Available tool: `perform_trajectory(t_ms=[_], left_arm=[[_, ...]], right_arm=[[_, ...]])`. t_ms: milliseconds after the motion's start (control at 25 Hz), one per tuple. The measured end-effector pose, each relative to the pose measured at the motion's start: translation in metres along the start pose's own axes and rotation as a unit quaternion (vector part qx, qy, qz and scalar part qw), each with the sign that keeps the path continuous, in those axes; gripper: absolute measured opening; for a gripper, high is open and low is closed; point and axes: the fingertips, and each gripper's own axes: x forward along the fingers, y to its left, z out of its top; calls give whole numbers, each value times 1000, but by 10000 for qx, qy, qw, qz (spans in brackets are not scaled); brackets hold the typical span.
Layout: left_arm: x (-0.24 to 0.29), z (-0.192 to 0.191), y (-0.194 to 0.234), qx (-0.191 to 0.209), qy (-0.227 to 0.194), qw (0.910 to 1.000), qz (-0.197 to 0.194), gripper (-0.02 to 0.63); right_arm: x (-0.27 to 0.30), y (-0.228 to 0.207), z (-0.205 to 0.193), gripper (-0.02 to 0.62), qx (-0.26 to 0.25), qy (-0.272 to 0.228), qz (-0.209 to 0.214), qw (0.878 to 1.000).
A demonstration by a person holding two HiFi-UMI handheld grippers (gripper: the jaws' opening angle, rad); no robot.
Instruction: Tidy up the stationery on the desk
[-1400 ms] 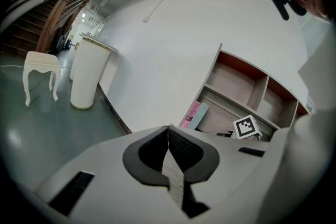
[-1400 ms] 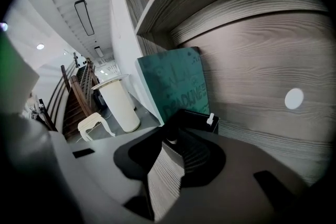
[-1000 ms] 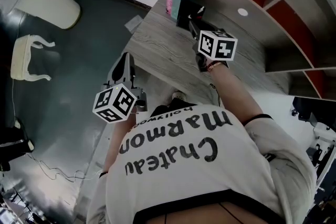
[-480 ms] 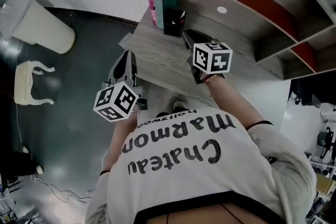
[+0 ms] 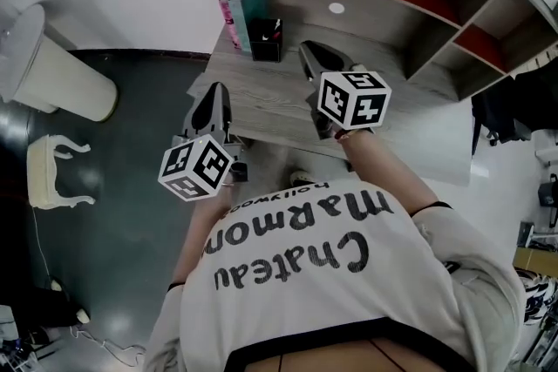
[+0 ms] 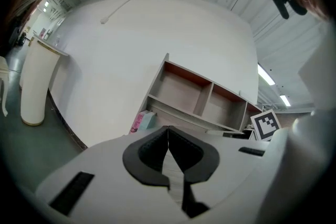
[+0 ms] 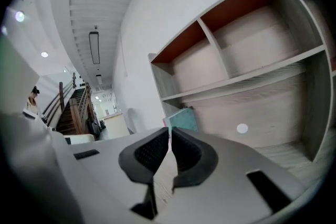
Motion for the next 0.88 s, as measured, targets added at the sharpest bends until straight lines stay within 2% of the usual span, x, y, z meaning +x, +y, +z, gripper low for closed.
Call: perform_trajectory(t_ms=[560, 880], left_arm=[[-17, 0, -48, 213, -55, 9977, -634, 15], [-24, 3, -70, 233, -187, 9969, -722, 15]], right_arm=[[-65, 10, 11, 11, 9, -524, -220, 9984], [-85, 10, 19, 11, -150, -563, -199, 9981]])
